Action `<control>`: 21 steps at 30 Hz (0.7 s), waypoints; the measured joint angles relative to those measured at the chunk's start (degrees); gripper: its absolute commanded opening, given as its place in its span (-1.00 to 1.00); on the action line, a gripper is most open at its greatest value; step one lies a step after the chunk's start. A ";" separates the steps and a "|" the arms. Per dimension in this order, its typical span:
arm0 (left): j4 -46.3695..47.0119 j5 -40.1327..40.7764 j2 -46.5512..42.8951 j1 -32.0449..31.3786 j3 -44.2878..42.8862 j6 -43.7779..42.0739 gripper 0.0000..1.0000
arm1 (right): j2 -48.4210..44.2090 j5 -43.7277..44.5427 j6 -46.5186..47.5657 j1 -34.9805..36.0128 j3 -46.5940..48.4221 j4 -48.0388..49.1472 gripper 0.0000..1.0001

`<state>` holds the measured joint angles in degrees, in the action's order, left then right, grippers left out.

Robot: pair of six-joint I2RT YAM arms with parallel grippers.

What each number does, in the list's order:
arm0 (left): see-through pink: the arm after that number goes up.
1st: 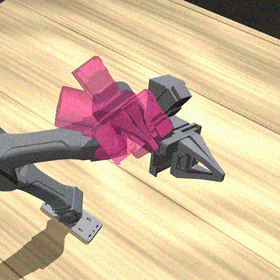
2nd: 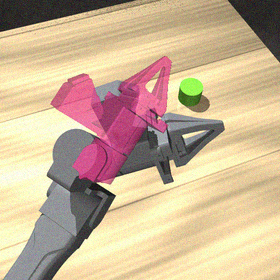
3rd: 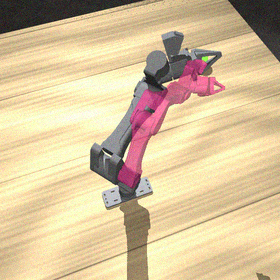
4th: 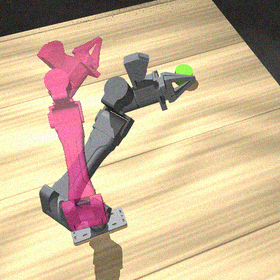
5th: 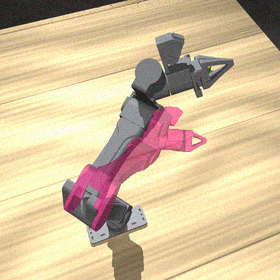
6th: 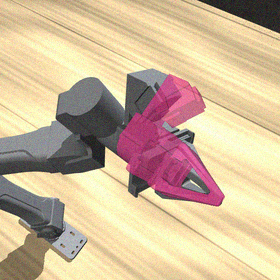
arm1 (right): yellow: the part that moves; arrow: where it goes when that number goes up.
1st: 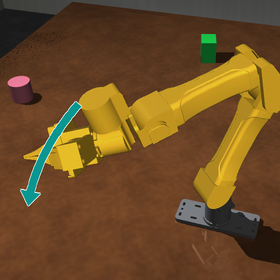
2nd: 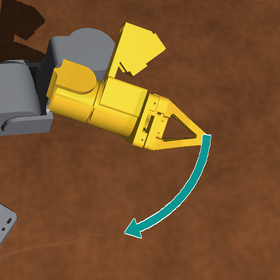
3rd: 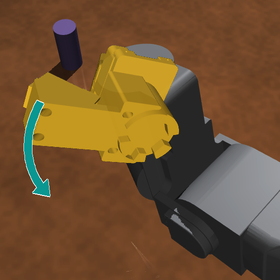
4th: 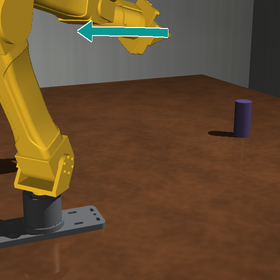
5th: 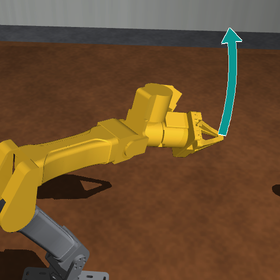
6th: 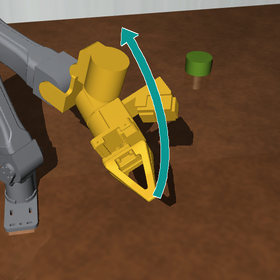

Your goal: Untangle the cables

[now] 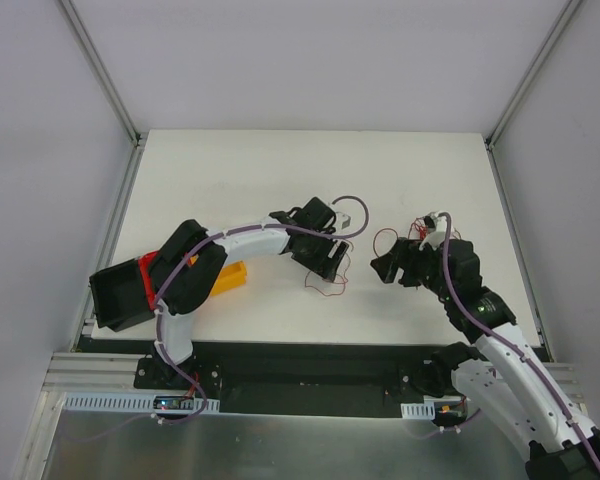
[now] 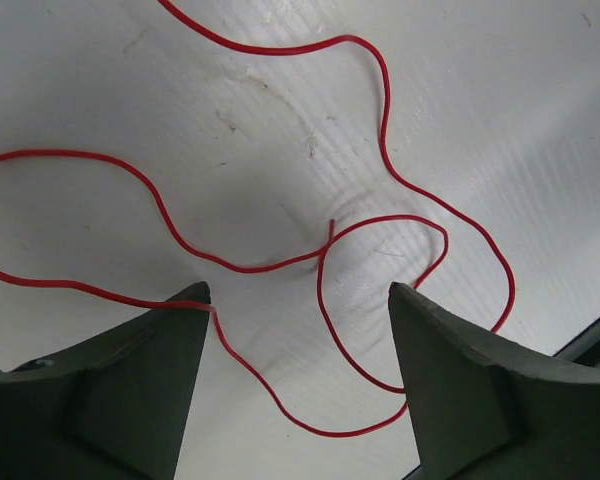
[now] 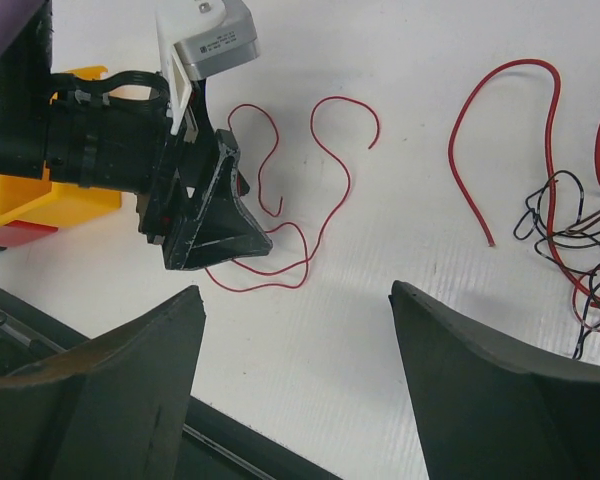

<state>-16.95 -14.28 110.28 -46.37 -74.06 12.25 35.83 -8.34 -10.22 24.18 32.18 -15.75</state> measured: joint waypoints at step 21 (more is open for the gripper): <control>-5.51 6.95 -8.83 -4.20 2.71 2.19 -1.00 | 4.48 -0.09 0.00 0.00 -0.09 0.55 0.56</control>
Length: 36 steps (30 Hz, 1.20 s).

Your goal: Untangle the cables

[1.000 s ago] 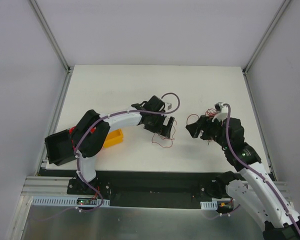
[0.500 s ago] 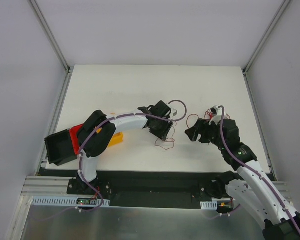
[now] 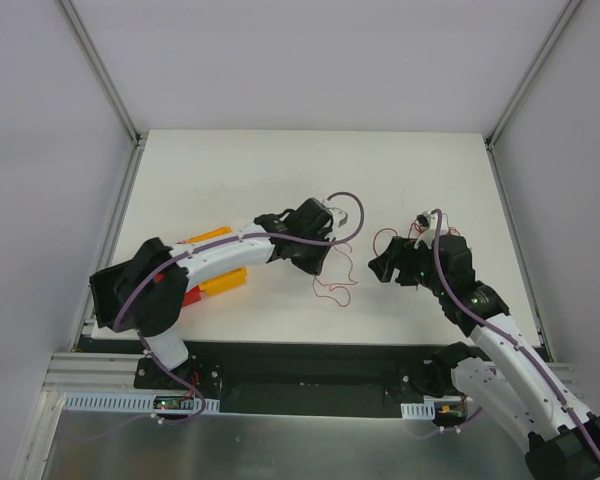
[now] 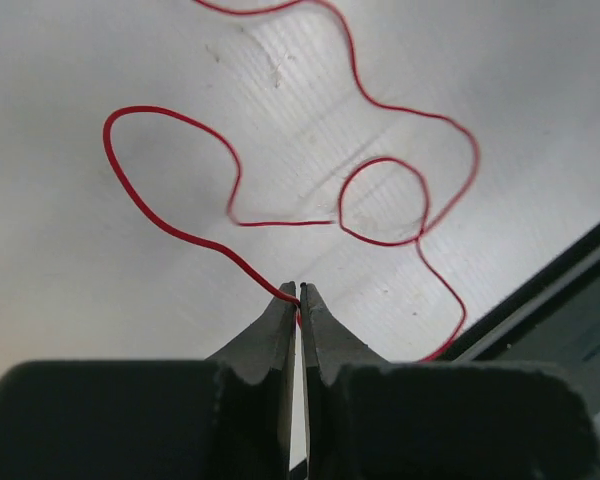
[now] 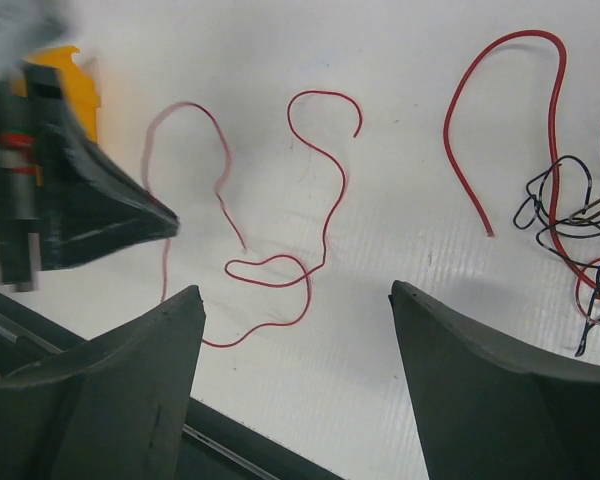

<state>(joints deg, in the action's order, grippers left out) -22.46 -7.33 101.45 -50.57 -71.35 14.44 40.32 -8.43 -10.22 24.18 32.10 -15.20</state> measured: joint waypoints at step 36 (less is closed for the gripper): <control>0.70 -15.58 12.48 -4.72 -15.34 -5.22 0.54 | -8.66 4.57 -0.15 -2.05 -0.39 0.39 0.56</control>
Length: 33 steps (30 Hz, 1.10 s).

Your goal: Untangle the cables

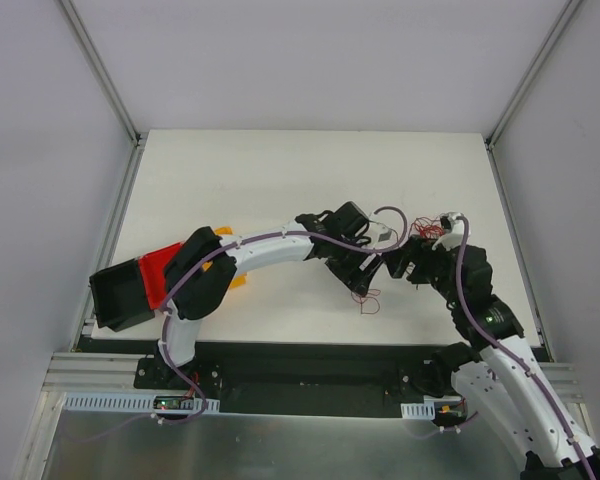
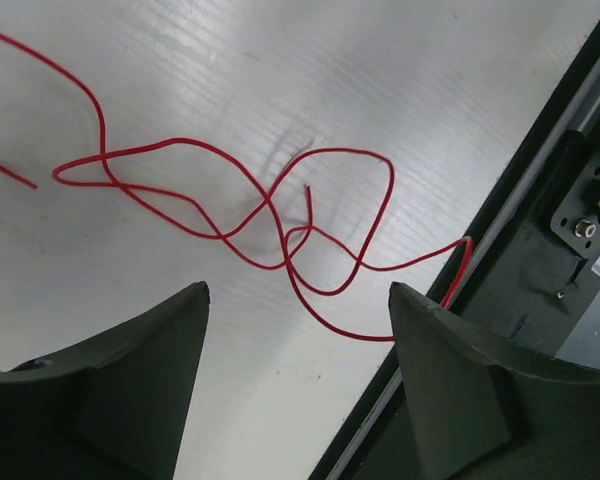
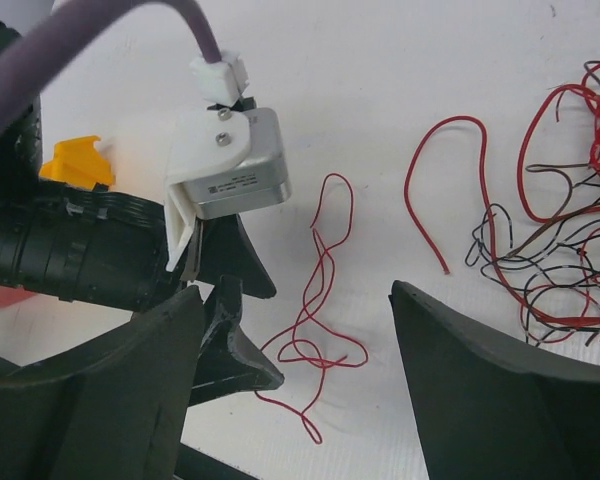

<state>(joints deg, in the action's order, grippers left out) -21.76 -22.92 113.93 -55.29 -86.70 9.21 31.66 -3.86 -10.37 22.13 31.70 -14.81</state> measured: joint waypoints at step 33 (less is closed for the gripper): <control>3.91 9.86 1.20 -1.40 4.09 -5.64 0.54 | -5.35 2.56 0.26 -0.68 -1.22 -2.56 0.57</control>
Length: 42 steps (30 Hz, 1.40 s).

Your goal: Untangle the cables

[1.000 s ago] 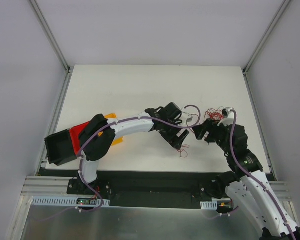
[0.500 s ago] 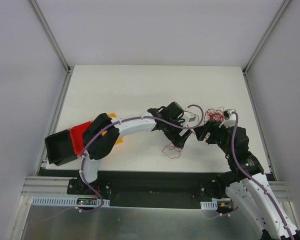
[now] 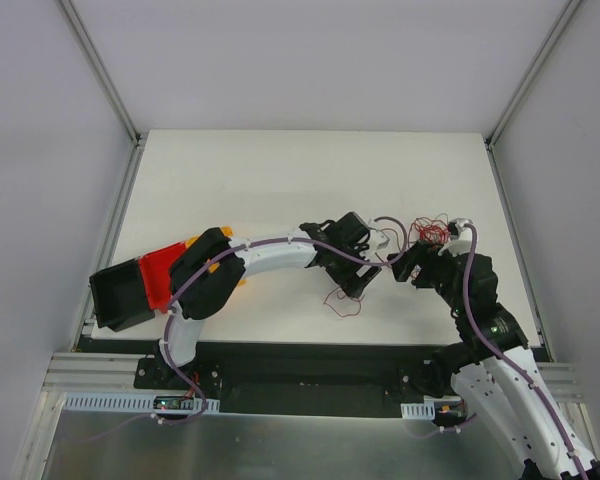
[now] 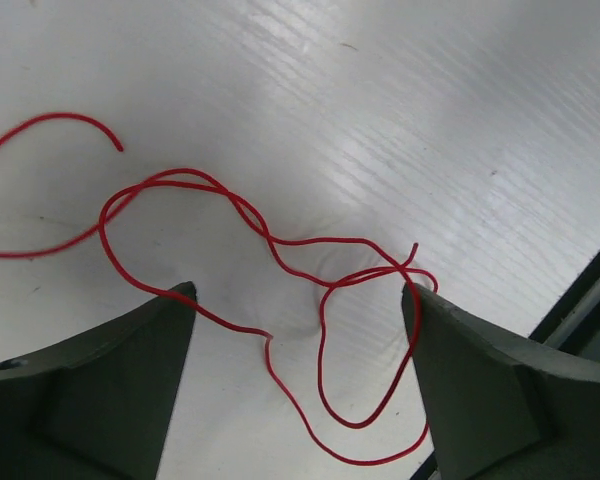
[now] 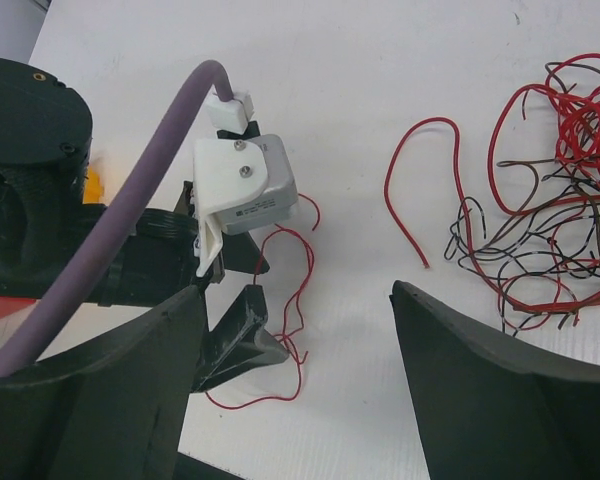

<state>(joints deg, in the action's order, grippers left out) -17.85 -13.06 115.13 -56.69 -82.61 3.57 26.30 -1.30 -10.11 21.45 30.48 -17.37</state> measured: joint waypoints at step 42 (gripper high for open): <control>-11.21 28.44 -55.10 29.29 22.64 24.17 -1.00 | 7.39 -5.64 -1.90 -0.35 -1.97 4.24 0.57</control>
<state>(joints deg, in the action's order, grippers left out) -29.06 15.38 60.03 -27.40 -59.96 27.75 33.69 -6.94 -12.01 21.10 28.51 -13.13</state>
